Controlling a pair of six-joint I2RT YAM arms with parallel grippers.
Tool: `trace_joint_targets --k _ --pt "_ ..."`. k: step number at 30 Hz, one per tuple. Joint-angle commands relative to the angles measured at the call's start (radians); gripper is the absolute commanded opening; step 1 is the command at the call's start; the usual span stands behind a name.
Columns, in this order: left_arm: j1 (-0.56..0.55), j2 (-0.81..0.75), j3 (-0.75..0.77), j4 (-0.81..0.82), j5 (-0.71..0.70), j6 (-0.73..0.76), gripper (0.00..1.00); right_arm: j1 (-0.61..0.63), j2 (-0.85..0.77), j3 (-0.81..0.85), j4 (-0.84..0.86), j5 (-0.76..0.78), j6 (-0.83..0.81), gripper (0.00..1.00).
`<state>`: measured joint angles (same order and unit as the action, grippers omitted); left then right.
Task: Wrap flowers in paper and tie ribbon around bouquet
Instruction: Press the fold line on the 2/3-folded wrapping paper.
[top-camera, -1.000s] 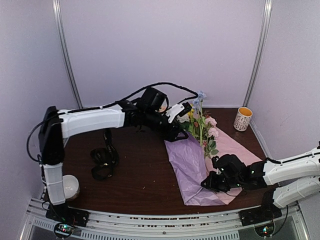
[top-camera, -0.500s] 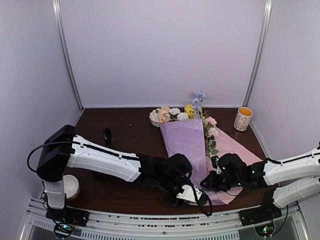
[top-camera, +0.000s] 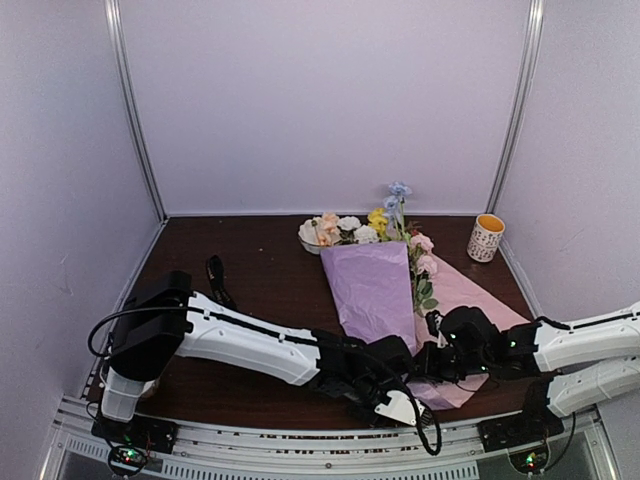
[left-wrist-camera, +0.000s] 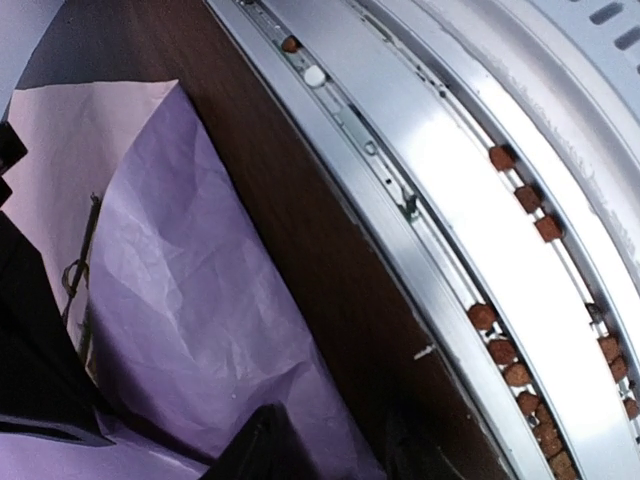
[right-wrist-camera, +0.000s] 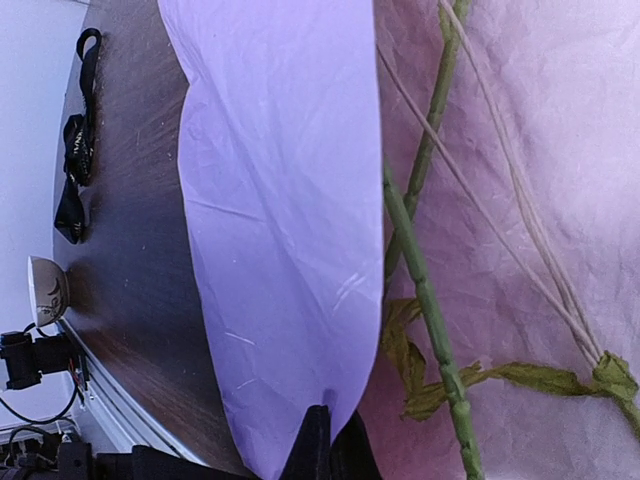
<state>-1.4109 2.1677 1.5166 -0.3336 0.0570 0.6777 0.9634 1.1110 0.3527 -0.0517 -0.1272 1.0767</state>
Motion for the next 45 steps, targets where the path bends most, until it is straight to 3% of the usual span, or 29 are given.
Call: trace_joint_targets --k 1,14,20,25,29,33,45 --pt "0.003 0.074 0.073 -0.156 -0.051 0.036 0.41 0.0 -0.05 -0.002 -0.09 0.057 0.001 0.0" --pt "0.04 0.07 0.045 -0.288 0.004 0.043 0.36 -0.001 -0.098 0.035 -0.297 0.165 0.0 0.0" --pt "0.058 0.061 0.043 -0.292 0.033 0.033 0.34 -0.002 -0.027 -0.03 -0.216 0.146 0.031 0.0" --pt "0.069 -0.037 -0.001 -0.235 0.086 0.016 0.35 -0.002 0.038 -0.079 -0.135 0.143 0.065 0.0" --pt "0.147 -0.087 -0.002 -0.15 0.233 -0.089 0.35 0.0 0.067 -0.098 -0.089 0.122 0.099 0.0" --pt "0.181 -0.077 0.054 -0.068 0.171 -0.181 0.36 0.005 0.066 -0.075 -0.113 0.13 0.097 0.0" --pt "0.202 0.029 0.171 -0.045 0.094 -0.264 0.39 0.01 0.057 -0.084 -0.091 0.116 0.13 0.0"
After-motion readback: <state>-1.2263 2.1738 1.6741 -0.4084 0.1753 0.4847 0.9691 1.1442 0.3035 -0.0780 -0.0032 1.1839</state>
